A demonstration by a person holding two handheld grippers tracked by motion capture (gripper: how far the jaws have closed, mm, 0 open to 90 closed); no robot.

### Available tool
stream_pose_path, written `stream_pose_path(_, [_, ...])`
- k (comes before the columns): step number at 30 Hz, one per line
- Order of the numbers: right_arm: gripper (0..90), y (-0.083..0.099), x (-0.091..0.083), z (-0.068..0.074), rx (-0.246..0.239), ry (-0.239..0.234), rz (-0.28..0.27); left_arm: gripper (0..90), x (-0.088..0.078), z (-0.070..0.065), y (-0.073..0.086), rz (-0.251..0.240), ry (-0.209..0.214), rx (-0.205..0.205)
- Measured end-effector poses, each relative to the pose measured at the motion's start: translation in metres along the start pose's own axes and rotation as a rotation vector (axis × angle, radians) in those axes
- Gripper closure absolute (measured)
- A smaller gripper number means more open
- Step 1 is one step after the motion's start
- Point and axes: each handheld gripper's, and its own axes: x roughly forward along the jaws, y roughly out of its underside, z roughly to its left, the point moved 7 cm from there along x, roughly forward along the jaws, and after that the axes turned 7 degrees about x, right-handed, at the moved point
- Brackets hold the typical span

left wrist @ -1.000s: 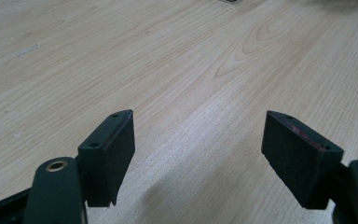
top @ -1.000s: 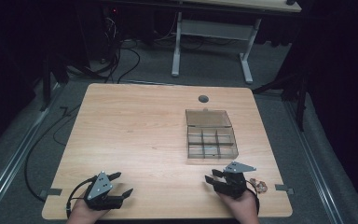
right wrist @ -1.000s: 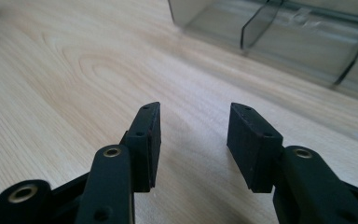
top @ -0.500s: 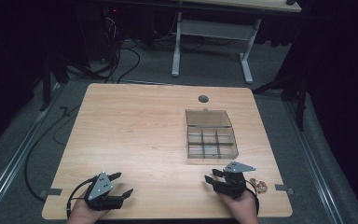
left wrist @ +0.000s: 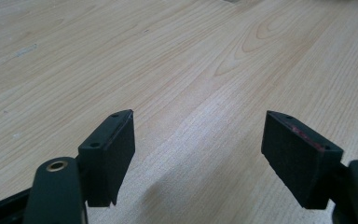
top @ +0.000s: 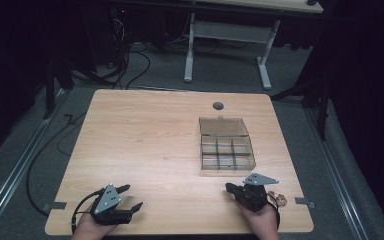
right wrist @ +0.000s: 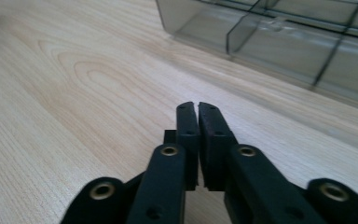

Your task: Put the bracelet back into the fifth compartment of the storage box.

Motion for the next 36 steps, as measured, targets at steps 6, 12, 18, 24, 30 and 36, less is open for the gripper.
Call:
stream_pose_path(6, [90.0, 0.0, -0.017, -0.017, 0.016, 0.067, -0.024, 26.2, 0.0, 0.0, 0.0, 0.002, 0.0, 0.003])
stream_pose_path(12, [90.0, 0.007, -0.038, -0.038, 0.015, 0.165, -0.036, 26.2, 0.0, 0.0, 0.0, -0.001, 0.0, 0.001])
stream_pose_path(18, [90.0, 0.017, -0.063, -0.057, 0.043, 0.234, -0.044, 26.2, 0.0, 0.0, 0.0, -0.002, -0.001, 0.0])
stream_pose_path(24, [90.0, 0.036, -0.089, -0.078, 0.105, 0.299, -0.06, 26.2, 0.0, 0.0, 0.0, 0.0, 0.001, 0.001])
stream_pose_path(30, [90.0, 0.045, -0.105, -0.094, 0.163, 0.359, -0.082, 26.2, 0.0, 0.0, 0.0, 0.003, -0.001, -0.002])
stream_pose_path(36, [90.0, 0.05, -0.113, -0.105, 0.186, 0.404, -0.07, 26.2, 0.0, 0.0, 0.0, 0.002, -0.003, -0.004])
